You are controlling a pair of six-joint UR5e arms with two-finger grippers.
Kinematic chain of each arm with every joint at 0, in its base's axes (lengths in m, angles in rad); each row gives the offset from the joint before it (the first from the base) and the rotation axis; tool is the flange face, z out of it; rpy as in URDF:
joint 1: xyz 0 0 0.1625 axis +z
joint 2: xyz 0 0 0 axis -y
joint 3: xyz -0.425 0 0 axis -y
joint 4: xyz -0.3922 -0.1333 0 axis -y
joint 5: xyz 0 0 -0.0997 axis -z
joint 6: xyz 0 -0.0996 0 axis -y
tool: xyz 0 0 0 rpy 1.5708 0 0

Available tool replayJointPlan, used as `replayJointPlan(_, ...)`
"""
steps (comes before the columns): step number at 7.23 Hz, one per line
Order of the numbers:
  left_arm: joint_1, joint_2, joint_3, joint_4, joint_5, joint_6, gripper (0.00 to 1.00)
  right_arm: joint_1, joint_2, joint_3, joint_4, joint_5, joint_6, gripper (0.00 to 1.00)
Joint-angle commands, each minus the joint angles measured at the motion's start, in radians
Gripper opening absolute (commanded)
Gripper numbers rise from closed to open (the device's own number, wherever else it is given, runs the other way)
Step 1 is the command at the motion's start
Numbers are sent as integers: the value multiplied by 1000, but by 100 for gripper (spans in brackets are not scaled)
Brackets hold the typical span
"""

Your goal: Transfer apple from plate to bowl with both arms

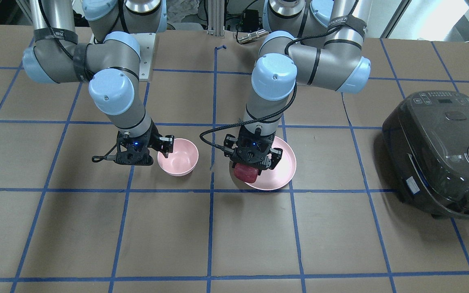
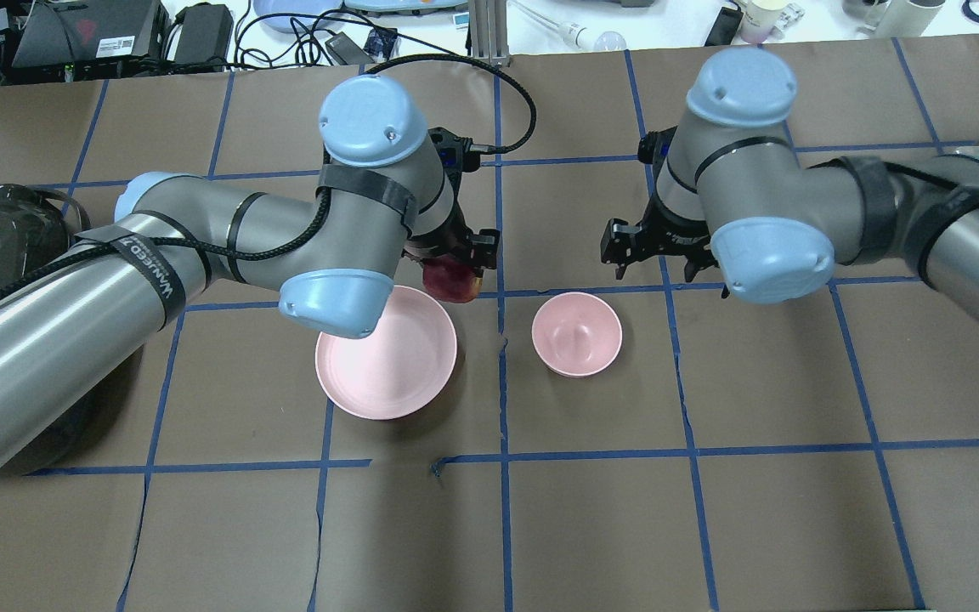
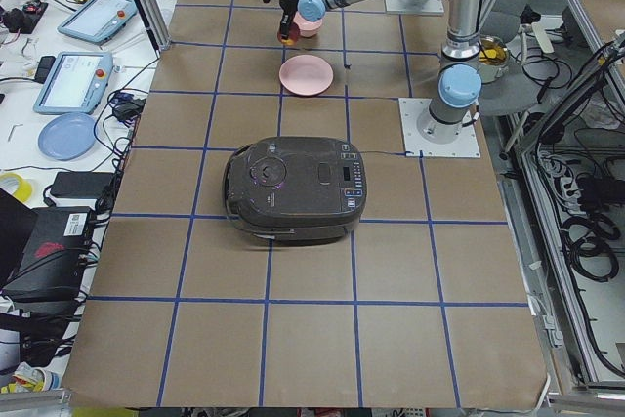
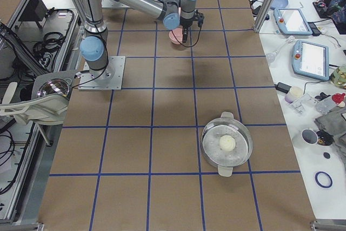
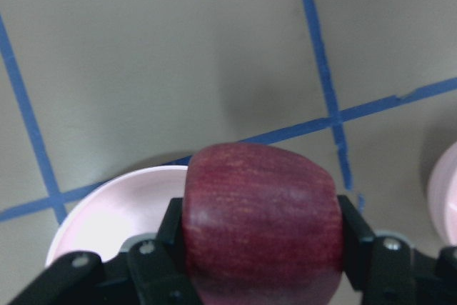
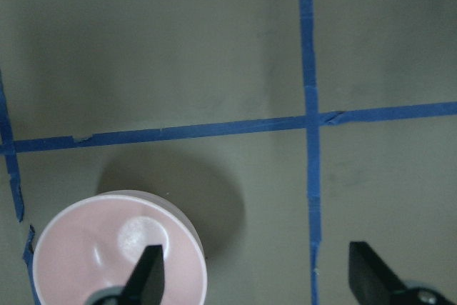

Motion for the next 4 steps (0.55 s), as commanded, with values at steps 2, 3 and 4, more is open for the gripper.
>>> replayJointPlan(2, -84, -14, 40, -1, -68, -252, 0, -16, -147, -241, 337, -82, -19, 100)
replayJointPlan(3, -125, -27, 57, -1, -49, -337, 0, -12, -181, -307, 399, -79, -19, 100)
replayJointPlan(4, -145, -42, 65, -3, -48, -360, 0, -9, -201, -329, 398, -68, -17, 100)
